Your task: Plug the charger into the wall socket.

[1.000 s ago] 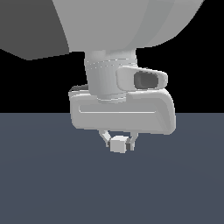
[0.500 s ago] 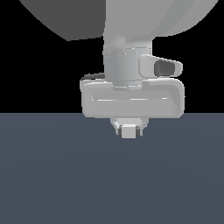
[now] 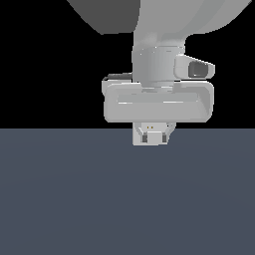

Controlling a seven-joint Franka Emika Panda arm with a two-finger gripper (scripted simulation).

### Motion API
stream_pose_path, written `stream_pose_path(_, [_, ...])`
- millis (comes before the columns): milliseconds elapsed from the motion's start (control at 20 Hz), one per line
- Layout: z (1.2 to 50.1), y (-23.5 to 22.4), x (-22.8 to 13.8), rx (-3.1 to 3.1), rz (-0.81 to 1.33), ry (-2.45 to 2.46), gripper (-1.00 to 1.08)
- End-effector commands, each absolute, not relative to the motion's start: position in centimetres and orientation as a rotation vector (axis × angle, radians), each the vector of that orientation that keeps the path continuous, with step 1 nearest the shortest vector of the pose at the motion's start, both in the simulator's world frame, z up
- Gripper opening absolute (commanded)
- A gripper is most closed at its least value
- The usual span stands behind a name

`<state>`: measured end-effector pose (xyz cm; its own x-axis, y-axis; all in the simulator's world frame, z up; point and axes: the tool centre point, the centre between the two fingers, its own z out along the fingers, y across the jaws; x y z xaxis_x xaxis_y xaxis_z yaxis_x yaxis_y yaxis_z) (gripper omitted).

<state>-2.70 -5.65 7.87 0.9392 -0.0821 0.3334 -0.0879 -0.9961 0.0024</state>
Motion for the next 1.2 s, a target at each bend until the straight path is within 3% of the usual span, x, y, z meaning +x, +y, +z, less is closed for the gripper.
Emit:
stream_pose_path(0, [8.4,-6.0,-2.3,3.084,0.529,-0.082,-1.0])
stream_pose_path(1150, [10.0,-7.1,-0.6,3.107,0.523,0.1,-1.0])
